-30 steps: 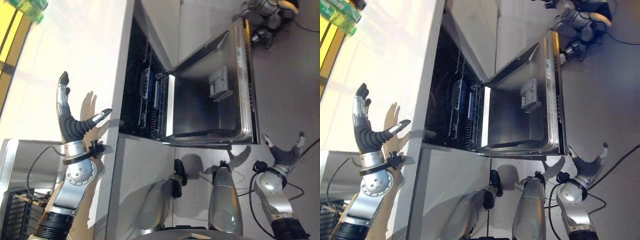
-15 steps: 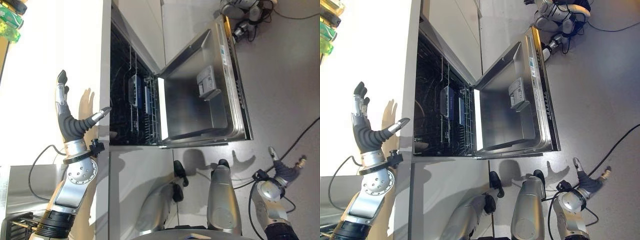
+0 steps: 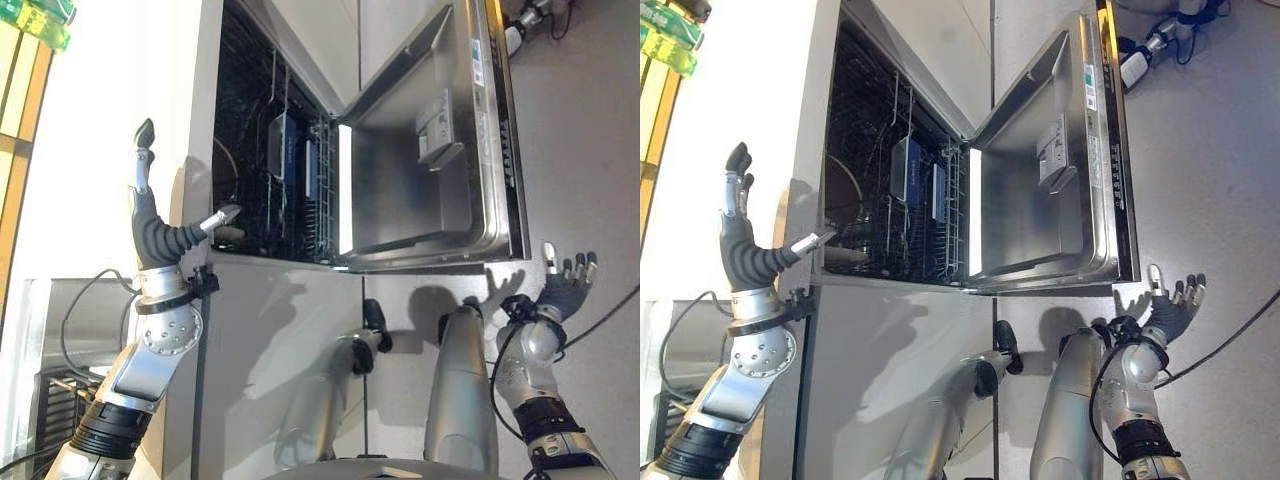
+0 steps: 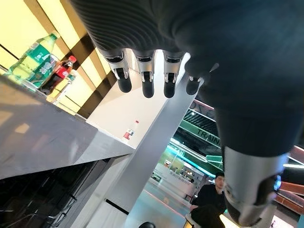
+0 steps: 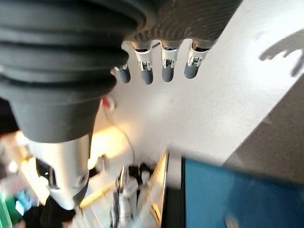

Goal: Pick up plates and place into dishwasher.

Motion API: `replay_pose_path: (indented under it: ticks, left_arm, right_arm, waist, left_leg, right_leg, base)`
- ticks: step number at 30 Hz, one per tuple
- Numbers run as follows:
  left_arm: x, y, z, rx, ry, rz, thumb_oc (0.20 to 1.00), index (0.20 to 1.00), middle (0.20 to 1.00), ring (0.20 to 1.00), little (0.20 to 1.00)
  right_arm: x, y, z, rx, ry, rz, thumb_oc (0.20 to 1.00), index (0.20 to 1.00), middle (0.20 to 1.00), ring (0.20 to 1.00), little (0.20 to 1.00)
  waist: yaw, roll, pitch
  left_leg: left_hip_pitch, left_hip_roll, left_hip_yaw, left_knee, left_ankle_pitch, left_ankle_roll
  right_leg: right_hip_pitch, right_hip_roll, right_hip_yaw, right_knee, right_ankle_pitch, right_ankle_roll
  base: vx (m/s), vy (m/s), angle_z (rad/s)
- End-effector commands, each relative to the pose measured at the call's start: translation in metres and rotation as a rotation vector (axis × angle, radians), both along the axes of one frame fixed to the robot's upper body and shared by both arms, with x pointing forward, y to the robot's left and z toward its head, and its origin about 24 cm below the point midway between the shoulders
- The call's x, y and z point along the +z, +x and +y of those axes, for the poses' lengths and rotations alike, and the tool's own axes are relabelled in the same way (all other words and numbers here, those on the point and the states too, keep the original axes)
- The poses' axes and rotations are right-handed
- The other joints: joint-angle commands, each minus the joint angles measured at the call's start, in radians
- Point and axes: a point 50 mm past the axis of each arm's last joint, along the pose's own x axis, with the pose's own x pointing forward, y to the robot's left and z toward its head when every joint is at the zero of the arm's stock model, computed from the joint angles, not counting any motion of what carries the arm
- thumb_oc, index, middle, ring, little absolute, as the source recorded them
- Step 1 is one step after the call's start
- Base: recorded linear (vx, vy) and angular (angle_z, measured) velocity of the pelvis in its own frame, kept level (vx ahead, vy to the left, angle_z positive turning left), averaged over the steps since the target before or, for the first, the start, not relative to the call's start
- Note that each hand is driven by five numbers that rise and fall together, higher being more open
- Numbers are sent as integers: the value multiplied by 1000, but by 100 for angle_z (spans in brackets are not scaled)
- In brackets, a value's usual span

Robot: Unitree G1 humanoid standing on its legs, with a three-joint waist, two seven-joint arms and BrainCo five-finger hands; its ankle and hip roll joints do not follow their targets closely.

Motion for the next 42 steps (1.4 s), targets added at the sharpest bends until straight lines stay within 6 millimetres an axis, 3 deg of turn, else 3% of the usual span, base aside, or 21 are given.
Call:
replay_pose_path:
  ticks: [1, 4, 8, 13, 21, 25, 34, 41, 42]
  left_arm:
    - [3, -4, -9, -37, -52, -60, 1000, 1000, 1000, 1000, 1000]
    - [4, -6, -13, -65, -34, -62, 1000, 1000, 1000, 1000, 1000]
    - [9, -9, -13, -84, -24, -70, 1000, 1000, 1000, 1000, 1000]
    - [13, -2, -12, -83, -27, -72, 1000, 1000, 1000, 1000, 1000]
    - [15, 7, -11, -98, -32, -50, 1000, 1000, 1000, 1000, 1000]
    - [15, 6, -7, -109, -40, -44, 1000, 1000, 1000, 1000, 1000]
    - [14, 4, -3, -118, -51, -33, 1000, 1000, 1000, 1000, 1000]
    - [4, -1, 5, -102, -61, 11, 1000, 1000, 1000, 1000, 1000]
    - [4, -3, 6, -104, -56, 18, 1000, 1000, 1000, 1000, 1000]
  right_arm:
    - [20, 8, -14, -18, 79, -158, 1000, 1000, 1000, 1000, 1000]
    - [23, 25, -3, 136, 127, -197, 1000, 1000, 1000, 1000, 1000]
    - [44, 53, 36, 518, 30, -272, 1000, 1000, 1000, 1000, 1000]
    - [68, 68, 81, 872, -119, -333, 1000, 1000, 1000, 1000, 1000]
    - [126, 83, 136, 1146, -259, -459, 1000, 1000, 1000, 1000, 1000]
    - [141, 85, 149, 1224, -267, -488, 1000, 1000, 1000, 1000, 1000]
    - [141, 84, 165, 1296, -267, -483, 1000, 1000, 1000, 1000, 1000]
    - [132, 80, 169, 1304, -246, -479, 1000, 1000, 1000, 1000, 1000]
    - [130, 79, 168, 1301, -237, -479, 1000, 1000, 1000, 1000, 1000]
  waist:
    - [-17, 87, 114]
    - [-1, 92, 114]
    - [21, 87, 114]
    - [28, 67, 114]
    - [53, 46, 114]
    - [72, 46, 114]
    - [107, 27, 114]
    - [161, -4, 51]
    - [174, -9, 40]
  left_leg:
    - [-31, -46, -17, 155, -163, 65]
    - [-57, -55, -27, 187, -170, 66]
    - [-67, -65, -42, 188, -162, 64]
    - [-60, -65, -49, 178, -147, 61]
    - [-18, -76, -62, 162, -133, 55]
    - [11, -84, -74, 147, -129, 53]
    - [125, -91, -101, 77, -108, 48]
    - [216, -108, -154, 27, -105, 43]
    - [224, -106, -160, 11, -80, 49]
  right_leg:
    - [-31, -17, -11, 40, 19, -23]
    - [-53, -11, -8, 71, 10, -28]
    - [-60, -8, -13, 79, 7, -34]
    - [-52, -4, -20, 77, 13, -38]
    - [0, -23, -38, 58, 27, -41]
    - [39, -34, -53, 38, 30, -41]
    - [195, -63, -103, -59, 51, -36]
    - [342, -77, -169, -152, 62, -32]
    - [360, -81, -192, -177, 95, -40]
  base:
    - [-19, -61, 5]
    - [0, -65, 3]
    - [11, -19, 5]
    - [32, 27, 2]
    - [62, 43, 4]
    - [62, 45, 7]
    - [66, 43, 0]
    - [102, 40, 15]
    - [44, 22, 26]
